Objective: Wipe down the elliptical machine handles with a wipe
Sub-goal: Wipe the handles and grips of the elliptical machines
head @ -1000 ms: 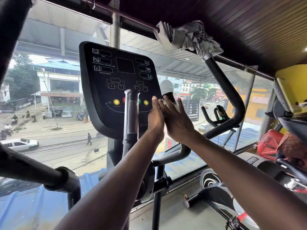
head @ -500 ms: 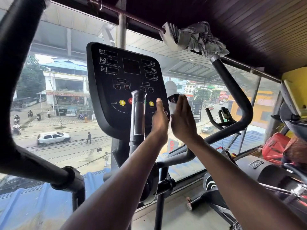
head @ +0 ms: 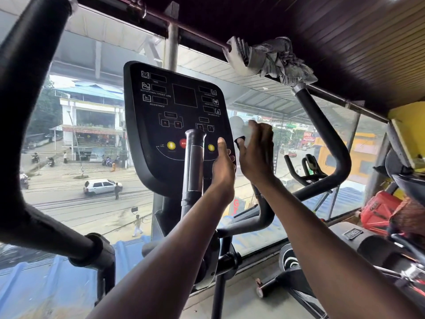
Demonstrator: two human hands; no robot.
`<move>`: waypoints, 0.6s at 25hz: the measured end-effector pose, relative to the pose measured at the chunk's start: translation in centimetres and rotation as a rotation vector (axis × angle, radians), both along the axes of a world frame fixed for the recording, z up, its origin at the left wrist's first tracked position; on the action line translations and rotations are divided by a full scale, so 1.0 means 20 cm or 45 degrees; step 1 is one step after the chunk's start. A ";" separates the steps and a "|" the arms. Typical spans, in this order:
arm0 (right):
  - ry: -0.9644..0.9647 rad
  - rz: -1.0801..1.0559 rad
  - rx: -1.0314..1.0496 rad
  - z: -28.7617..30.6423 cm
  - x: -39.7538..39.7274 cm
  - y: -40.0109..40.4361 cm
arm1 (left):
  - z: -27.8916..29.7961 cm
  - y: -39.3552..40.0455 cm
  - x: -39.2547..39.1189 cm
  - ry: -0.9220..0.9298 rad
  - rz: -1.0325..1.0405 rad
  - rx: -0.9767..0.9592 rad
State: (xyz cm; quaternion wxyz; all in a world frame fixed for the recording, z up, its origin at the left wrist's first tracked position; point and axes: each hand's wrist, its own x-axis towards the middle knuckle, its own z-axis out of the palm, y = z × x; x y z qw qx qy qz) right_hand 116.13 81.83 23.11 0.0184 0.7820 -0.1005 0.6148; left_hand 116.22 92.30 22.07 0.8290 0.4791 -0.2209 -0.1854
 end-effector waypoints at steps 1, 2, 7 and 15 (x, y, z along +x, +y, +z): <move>0.169 -0.042 -0.170 0.04 0.01 0.00 | 0.00 -0.01 0.01 -0.007 -0.006 0.004; 0.360 -0.085 -0.308 0.07 0.03 -0.01 | 0.00 -0.02 0.02 -0.013 -0.014 0.009; 0.369 -0.012 0.097 0.13 0.08 -0.04 | -0.02 -0.02 0.02 -0.008 0.012 -0.006; 0.474 0.396 1.107 -0.06 -0.14 -0.06 | -0.03 -0.03 0.01 -0.024 0.004 0.030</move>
